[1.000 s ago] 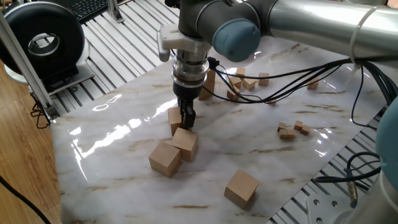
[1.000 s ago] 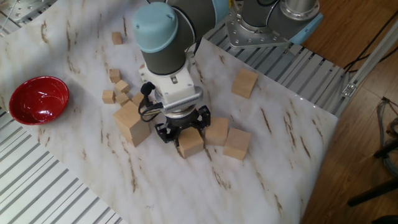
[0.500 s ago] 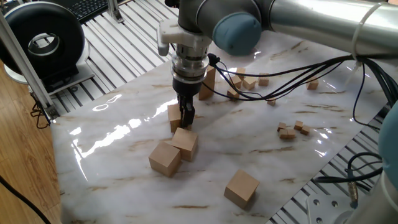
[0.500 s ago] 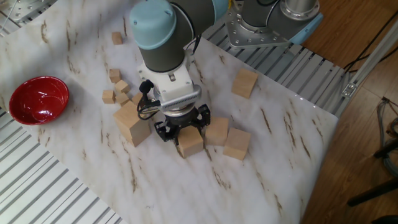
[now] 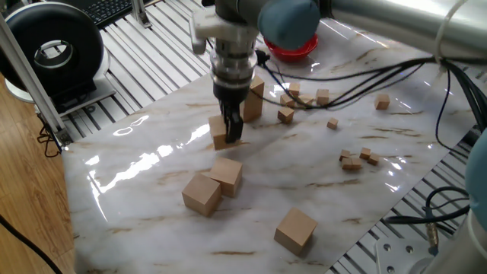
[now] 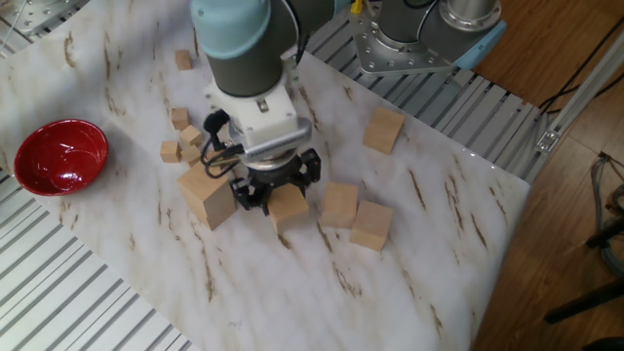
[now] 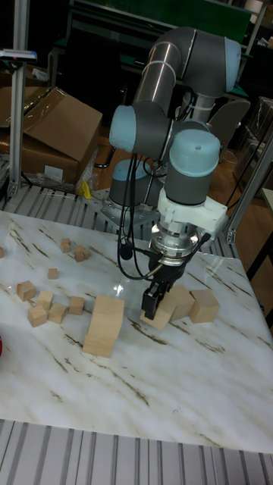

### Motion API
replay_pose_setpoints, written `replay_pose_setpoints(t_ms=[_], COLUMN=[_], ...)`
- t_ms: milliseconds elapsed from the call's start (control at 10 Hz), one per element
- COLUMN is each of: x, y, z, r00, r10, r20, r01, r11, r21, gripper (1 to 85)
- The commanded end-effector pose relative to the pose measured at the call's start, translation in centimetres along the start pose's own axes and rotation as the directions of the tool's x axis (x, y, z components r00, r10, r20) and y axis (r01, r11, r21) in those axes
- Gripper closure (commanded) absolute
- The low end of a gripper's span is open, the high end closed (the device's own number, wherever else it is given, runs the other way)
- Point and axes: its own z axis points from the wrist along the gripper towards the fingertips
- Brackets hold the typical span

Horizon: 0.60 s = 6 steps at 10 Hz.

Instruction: Stack the blocks in a vertical line of five

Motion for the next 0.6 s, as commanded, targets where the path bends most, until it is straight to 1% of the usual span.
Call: replay_pose_setpoints(t_ms=[0,100,200,300,400,500], x=[0.0,0.3,0.7,1.1,1.1,2.4], y=[-0.2,-0.8,-1.2,-1.3,-1.0,-1.6], z=[-4.1,-5.2,-5.9,-6.3,-6.9,-7.7], r00=[0.999,0.996,0.995,0.994,0.994,0.987], r10=[-0.038,-0.066,-0.079,-0.09,-0.094,-0.138], r20=[-0.03,-0.058,-0.06,-0.055,-0.046,-0.079], r01=[0.037,0.066,0.078,0.089,0.092,0.137], r11=[0.999,0.998,0.997,0.996,0.995,0.99], r21=[-0.016,-0.004,-0.01,-0.026,-0.04,-0.02], gripper=[29.3,29.3,29.7,29.3,27.3,27.7])
